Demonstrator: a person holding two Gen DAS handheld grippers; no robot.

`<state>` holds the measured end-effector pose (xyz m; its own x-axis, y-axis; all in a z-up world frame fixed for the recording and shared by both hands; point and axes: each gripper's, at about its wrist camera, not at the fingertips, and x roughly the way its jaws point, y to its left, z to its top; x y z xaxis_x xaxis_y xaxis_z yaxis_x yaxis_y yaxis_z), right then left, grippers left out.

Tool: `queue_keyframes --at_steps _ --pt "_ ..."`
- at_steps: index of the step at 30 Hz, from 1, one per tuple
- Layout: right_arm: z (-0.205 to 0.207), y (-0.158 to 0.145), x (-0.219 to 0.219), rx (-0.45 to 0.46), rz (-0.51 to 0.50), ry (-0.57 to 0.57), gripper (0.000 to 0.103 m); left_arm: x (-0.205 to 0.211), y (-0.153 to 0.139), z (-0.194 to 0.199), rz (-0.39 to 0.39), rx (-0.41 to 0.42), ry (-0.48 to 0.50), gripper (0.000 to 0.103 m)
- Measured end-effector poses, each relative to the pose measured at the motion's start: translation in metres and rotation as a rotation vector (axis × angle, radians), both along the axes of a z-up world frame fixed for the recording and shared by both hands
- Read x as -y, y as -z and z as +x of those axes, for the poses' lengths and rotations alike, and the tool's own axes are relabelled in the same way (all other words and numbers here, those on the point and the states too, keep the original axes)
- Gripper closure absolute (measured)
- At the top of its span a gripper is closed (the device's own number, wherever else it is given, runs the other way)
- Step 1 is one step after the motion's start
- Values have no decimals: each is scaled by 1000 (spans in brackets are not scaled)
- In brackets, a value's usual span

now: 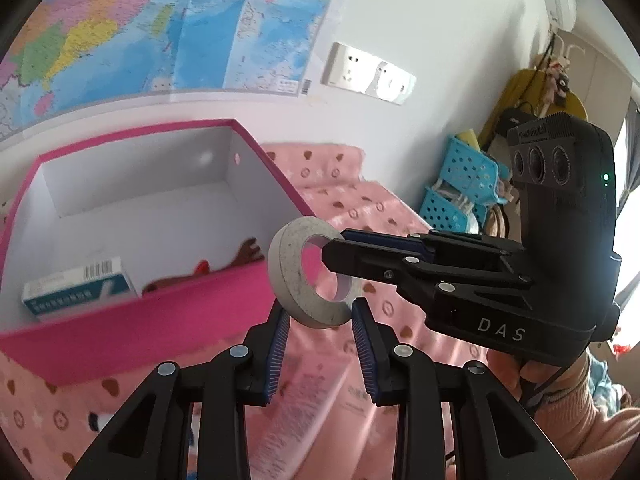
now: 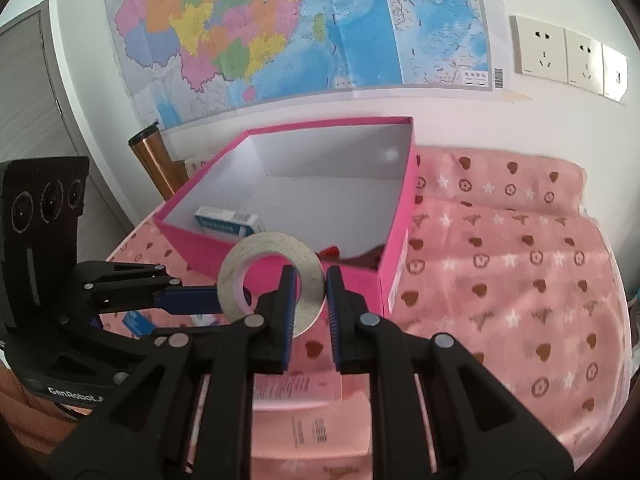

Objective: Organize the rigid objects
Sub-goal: 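Carry the tape roll with the right gripper over the pink box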

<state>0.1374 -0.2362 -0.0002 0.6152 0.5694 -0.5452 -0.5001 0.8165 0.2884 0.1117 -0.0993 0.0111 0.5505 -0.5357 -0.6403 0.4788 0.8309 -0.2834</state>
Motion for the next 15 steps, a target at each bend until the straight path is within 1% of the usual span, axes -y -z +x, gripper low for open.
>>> queue_keyframes --at_steps 8,15 --pt "34 -14 -13 10 -41 7 86 -7 -8 31 -6 -1 -33 71" --pt "61 -15 -24 -11 -83 15 86 -14 -4 57 1 -33 -60 71"
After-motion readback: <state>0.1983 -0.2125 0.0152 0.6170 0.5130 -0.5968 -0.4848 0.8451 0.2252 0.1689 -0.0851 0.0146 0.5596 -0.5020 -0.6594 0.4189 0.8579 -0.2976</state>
